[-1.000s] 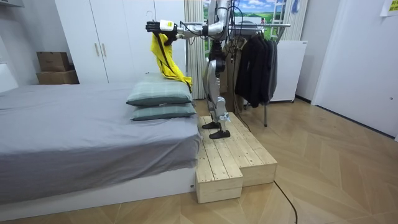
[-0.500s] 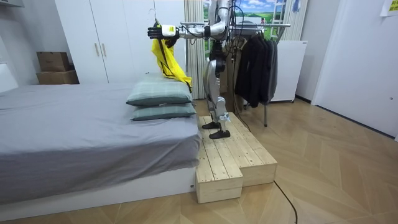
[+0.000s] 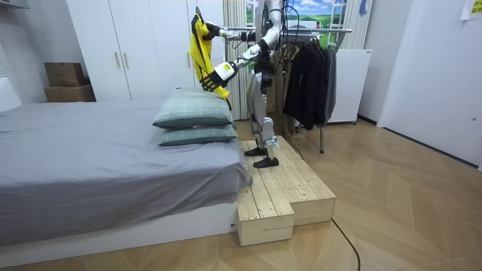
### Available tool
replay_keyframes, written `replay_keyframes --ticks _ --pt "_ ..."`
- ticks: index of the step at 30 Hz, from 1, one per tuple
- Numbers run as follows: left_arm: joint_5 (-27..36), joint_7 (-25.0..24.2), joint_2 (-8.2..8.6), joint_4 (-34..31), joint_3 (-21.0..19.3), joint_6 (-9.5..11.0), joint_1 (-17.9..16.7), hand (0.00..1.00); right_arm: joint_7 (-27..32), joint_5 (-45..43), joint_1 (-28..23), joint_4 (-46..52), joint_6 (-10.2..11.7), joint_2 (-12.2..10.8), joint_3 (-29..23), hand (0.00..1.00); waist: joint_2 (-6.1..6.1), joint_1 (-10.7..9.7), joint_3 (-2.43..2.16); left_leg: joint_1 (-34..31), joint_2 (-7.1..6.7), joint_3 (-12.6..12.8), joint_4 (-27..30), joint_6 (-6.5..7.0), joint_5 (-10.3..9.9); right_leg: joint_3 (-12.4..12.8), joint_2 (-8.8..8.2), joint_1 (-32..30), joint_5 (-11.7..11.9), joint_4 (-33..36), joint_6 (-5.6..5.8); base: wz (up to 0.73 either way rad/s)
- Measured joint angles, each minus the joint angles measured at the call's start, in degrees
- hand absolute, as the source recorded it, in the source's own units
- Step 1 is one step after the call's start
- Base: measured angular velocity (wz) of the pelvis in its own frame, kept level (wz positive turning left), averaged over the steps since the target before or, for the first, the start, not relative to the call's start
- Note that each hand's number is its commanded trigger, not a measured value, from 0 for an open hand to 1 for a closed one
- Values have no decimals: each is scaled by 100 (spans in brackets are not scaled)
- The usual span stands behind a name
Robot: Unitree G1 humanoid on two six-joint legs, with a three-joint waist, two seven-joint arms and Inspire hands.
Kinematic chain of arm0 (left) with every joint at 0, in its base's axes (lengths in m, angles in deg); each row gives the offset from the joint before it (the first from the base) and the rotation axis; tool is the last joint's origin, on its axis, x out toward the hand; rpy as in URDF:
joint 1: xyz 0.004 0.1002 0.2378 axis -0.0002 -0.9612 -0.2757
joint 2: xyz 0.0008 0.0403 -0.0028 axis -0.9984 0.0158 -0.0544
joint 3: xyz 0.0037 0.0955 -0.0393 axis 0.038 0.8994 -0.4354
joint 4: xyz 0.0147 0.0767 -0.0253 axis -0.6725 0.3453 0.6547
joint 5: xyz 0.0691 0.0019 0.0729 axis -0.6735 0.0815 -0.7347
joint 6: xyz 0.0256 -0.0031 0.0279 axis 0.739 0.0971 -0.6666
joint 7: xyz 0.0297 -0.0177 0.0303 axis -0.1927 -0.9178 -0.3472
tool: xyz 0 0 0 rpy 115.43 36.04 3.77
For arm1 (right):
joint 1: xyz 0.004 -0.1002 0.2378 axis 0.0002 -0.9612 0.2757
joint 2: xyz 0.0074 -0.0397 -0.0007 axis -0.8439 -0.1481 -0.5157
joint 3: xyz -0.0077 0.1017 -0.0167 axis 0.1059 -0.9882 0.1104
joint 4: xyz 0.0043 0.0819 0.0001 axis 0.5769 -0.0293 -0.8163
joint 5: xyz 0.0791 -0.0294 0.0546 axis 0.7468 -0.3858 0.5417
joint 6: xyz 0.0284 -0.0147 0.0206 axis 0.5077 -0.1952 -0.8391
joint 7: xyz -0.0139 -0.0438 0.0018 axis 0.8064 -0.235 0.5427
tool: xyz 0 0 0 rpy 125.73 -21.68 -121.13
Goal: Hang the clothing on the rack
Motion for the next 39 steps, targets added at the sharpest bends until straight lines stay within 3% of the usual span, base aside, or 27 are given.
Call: replay_keyframes --ticks 6,15,22,27,39 --pt "156 -10 127 1006 -190 -9 -152 0 -56 -7 -434 451 24 -3 -11 100 -74 51 20 -65 -7 -17 -13 3 -11 4 -1 -38 0 -56 0 1" --pt "624 -15 150 2041 -201 -12 -275 0 -135 464 -968 1076 40 -30 -3 100 -55 150 16 -83 16 -19 -33 -6 -45 23 44 -48 14 -92 4 -1" --pt "853 -179 154 2377 -218 -17 -487 0 -202 444 -1377 1130 30 -137 -3 100 -30 219 30 -92 11 21 -31 4 -73 94 54 -55 11 -92 7 -3" --pt "888 -207 192 2534 -216 -163 -503 0 -329 452 -1655 1275 -30 -227 69 100 -11 216 25 -97 12 126 -32 13 -81 181 50 -78 7 -83 14 -8" --pt "883 -289 233 2684 -195 -202 -428 0 -383 444 -1724 1601 -90 -251 106 100 64 188 13 -91 11 121 -26 22 -99 185 51 -77 7 -91 15 0"
